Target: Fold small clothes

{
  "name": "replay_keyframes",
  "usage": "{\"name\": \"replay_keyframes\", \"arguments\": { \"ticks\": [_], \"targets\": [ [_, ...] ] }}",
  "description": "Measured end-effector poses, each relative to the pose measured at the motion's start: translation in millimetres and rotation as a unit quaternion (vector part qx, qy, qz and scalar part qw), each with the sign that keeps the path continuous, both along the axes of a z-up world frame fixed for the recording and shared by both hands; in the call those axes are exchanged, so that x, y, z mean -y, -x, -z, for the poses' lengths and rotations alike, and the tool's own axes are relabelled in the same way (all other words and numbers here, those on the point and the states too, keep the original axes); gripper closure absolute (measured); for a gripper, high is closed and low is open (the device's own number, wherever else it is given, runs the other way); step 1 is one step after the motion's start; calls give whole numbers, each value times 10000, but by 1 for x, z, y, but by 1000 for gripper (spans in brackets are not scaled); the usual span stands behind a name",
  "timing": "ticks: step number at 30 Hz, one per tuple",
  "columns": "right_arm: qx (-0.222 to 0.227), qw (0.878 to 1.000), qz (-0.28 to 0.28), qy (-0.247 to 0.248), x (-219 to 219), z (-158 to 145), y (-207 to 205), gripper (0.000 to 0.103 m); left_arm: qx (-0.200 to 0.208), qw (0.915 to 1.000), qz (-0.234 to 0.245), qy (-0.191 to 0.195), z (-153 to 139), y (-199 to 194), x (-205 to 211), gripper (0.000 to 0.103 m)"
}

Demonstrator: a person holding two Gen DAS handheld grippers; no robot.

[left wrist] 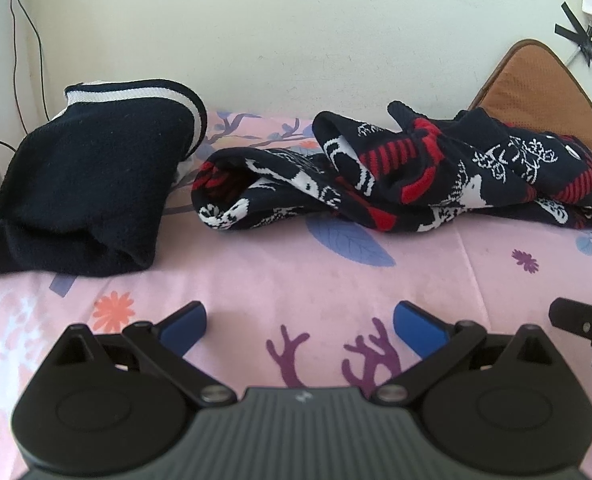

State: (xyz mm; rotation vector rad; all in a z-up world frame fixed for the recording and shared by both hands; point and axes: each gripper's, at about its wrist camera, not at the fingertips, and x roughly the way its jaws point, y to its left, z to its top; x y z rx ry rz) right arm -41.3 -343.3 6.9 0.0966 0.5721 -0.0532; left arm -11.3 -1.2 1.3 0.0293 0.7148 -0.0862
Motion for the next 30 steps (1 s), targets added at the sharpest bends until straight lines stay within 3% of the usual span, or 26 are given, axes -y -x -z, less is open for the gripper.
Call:
{"name": "replay_keyframes", "arguments": {
  "ticks": [30],
  "targets": [
    [37,9999,66,-80,1,-2,1,0,-38,10000,-19,-80,1,4,0,0]
  ]
}}
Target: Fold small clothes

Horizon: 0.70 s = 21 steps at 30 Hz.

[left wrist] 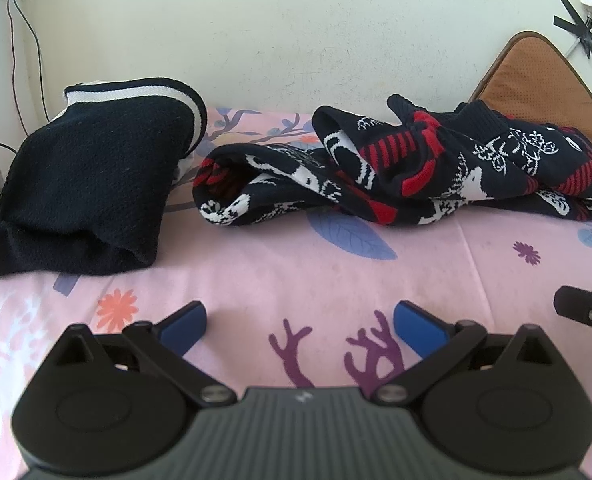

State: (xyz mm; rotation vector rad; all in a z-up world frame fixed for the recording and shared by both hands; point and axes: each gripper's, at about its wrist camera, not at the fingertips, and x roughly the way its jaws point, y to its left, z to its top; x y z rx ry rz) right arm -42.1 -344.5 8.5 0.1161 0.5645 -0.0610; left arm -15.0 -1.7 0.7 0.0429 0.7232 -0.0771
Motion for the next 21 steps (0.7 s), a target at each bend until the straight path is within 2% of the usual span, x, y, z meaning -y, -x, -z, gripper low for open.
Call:
{"name": "replay_keyframes", "arguments": {
  "ticks": [9,13,15,16,17,18,20,21],
  "targets": [
    [-9,10000,0,3,-1,0,0,0,123,9999,-22,-40,-3,4,-1,0],
    [72,9999,-49,-108,1,-1,1,0,424,9989,17,205,-7,12,-7,0],
    [374,9986,-89,-359,5,-3,8,0,454,9982,23,383,-9,13,-14,0],
    [581,9971,-98,-479,9,-6,13,2,401,9981,37,458,-10,11,-17,0],
    [786,9952,-110,-568,13,-8,19,12,341,9983,58,468,-11,9,-22,0],
    [947,9939,-161,-546,17,-12,24,28,340,9986,57,409,-15,6,-25,0],
    [1088,9937,-279,-15,22,-28,27,49,574,9979,-15,287,-28,3,-32,0],
    [1194,9922,-288,226,26,-37,27,49,710,9972,-9,255,-37,0,-34,0]
  ]
}}
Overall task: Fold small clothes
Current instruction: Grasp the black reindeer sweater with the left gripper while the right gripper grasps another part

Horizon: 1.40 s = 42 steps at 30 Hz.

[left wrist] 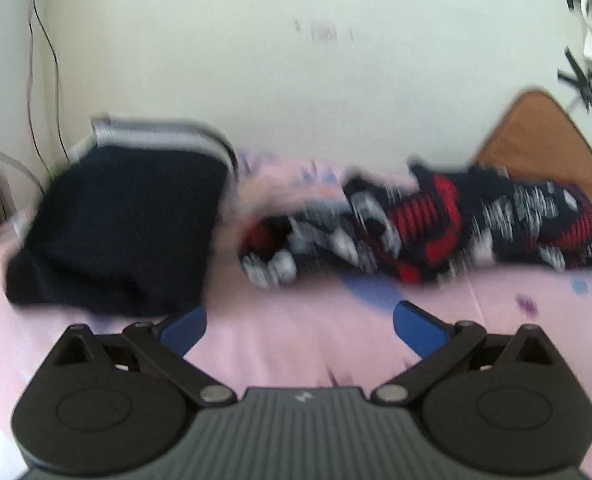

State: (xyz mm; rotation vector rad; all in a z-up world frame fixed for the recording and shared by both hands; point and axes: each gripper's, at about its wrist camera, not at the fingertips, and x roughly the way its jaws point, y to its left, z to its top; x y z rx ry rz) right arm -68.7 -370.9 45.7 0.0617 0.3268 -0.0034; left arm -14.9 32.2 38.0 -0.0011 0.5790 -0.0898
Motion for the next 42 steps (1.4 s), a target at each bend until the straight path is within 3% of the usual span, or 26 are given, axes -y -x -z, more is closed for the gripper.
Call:
{"name": "replay_keyframes", "arguments": {
  "ticks": [4,7,10,13,15,17,18,19,20,21,22,25,27,30,33,34,35,36,38,39,41,42],
  "targets": [
    [106,9986,-7,526,24,-43,-27,49,367,9982,423,-200,-32,-17,19,0],
    [89,9964,-139,827,36,-60,-61,48,469,9948,851,-295,-38,-29,46,0],
    [-93,9950,-210,974,48,-66,-96,45,160,9919,1226,-306,-31,-47,74,8],
    [-323,9954,-338,833,66,-61,-132,31,-231,9894,1383,-374,-13,-64,92,17],
    [-436,9961,-386,668,77,-58,-152,21,-452,9896,1316,-363,0,-75,95,30],
    [-623,9964,-416,403,89,-52,-175,12,-713,9876,1381,-233,8,-82,95,58],
    [-819,9953,-388,333,92,-47,-186,11,-742,9869,1419,-205,11,-80,93,61],
    [-1005,9939,-324,321,93,-40,-192,12,-667,9868,1452,-252,10,-73,90,74],
    [-1241,9913,-254,351,94,-32,-198,23,-583,9859,1535,-335,8,-66,87,81],
    [-1421,9886,-273,422,94,-23,-200,71,-528,9848,1621,-324,4,-58,82,82],
    [-1491,9873,-343,438,93,-19,-195,95,-505,9840,1699,-199,0,-48,73,84],
    [-1046,9917,-682,304,88,-27,-145,93,-361,9812,1892,123,-16,-17,45,86],
    [-794,9919,-975,174,82,-37,-98,93,-233,9809,1917,232,-25,5,25,86],
    [-854,9871,-1348,122,70,-39,-45,93,-187,9807,1907,395,-27,29,-2,86],
    [-1165,9796,-1589,393,54,-28,-16,89,-437,9813,1860,252,-13,29,-7,83],
    [-1203,9784,-1586,552,50,-24,-11,86,-581,9819,1788,242,-8,26,-6,78],
    [-1208,9775,-1573,718,48,-22,-9,74,-731,9816,1744,264,-3,23,-4,75],
    [-1134,9778,-1530,869,46,-24,-5,56,-778,9814,1731,283,-2,21,-2,73],
    [-816,9820,-1371,1011,46,-38,-5,30,-637,9824,1740,247,-6,22,2,56],
    [-610,9846,-1298,997,51,-46,-6,26,-477,9831,1754,207,-10,25,4,49],
    [-399,9887,-1187,823,61,-58,-14,19,-105,9846,1745,103,-19,33,5,19],
    [-395,9913,-1078,650,68,-63,-22,18,64,9845,1755,13,-22,36,8,11]
  ]
}}
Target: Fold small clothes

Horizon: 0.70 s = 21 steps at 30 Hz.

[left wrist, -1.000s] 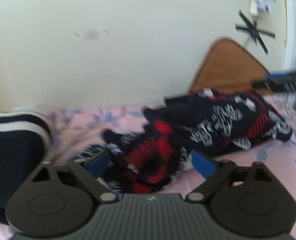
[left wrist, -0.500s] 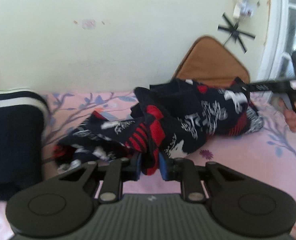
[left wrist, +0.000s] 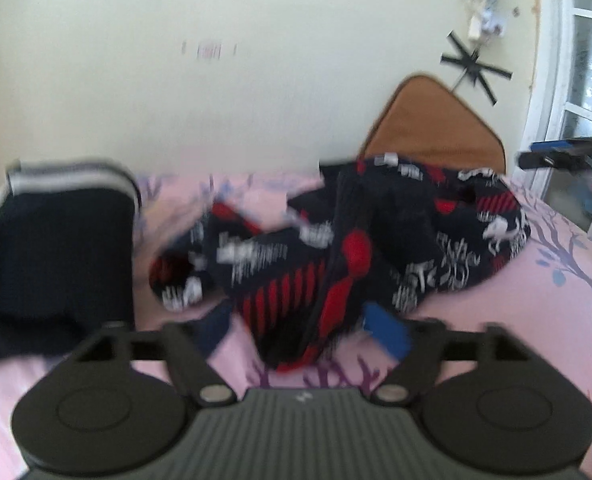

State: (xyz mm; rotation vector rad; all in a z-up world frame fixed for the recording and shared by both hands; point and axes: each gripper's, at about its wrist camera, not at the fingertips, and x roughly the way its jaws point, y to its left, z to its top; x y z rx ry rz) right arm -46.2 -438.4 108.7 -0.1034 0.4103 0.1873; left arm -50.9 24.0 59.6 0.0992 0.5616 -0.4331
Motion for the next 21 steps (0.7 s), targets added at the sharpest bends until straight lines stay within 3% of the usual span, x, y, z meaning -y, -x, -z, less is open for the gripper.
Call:
{"name": "replay_keyframes", "arguments": {
  "ticks": [1,3,4,5,6,7,8,11,13,15,18,21],
  "targets": [
    [-65,9998,101,-183,6,-1,-10,18,142,9999,26,-75,-2,2,4,4],
    [-365,9969,176,-673,14,9,-30,17,257,9994,97,-222,-3,4,14,6],
    [-542,9949,162,-830,15,14,-40,17,271,9991,148,-297,-2,5,20,11],
    [-760,9925,180,-939,13,24,-47,19,268,9988,198,-353,0,6,25,26],
    [-967,9905,213,-957,10,36,-51,39,233,9985,255,-433,3,6,29,39],
    [-1100,9899,288,-844,4,45,-51,59,137,9980,296,-545,7,2,32,70],
    [-1164,9901,382,-680,-1,50,-49,89,2,9974,294,-657,11,-2,35,96],
    [-612,9927,654,-804,2,26,-22,90,-131,9986,165,-478,4,-7,25,96],
    [-8,9928,802,-896,9,-14,6,90,305,9992,91,-227,-26,2,13,96],
    [568,9903,851,-942,14,-50,35,91,1001,9950,-67,2,-68,18,2,96],
    [1471,9810,897,-894,7,-109,87,91,1853,9812,-220,481,-133,45,-17,96],
    [2326,9653,774,-899,-10,-167,144,91,2772,9567,-377,797,-194,80,-31,96]
  ]
}}
